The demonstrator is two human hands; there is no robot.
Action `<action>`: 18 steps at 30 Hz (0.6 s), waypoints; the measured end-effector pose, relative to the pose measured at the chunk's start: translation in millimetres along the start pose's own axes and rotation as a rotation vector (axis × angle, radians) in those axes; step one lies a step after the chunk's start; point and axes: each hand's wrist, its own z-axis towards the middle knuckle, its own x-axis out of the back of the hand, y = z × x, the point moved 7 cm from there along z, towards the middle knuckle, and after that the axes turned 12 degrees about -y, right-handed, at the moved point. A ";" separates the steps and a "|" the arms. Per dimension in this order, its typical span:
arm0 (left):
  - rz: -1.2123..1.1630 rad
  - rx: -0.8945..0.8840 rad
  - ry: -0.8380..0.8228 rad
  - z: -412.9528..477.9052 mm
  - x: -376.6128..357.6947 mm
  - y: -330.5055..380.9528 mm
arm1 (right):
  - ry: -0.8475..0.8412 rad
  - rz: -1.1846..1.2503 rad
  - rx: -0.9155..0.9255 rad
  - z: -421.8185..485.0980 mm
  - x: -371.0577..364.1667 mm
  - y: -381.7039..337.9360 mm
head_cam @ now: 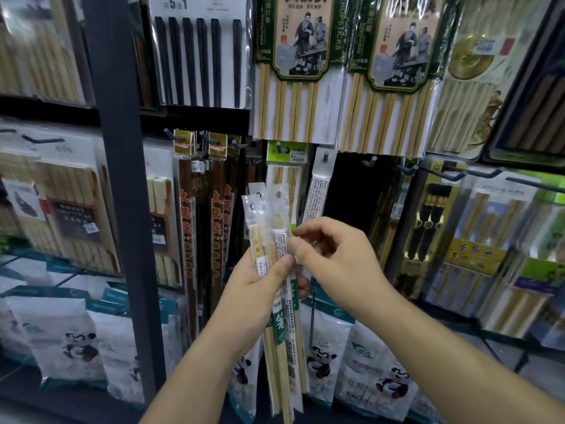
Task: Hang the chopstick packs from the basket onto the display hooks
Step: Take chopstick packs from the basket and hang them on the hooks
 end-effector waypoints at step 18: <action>0.108 -0.015 0.016 0.9 6.9 -4.9 | 0.097 -0.147 -0.043 3.9 8.1 -2.1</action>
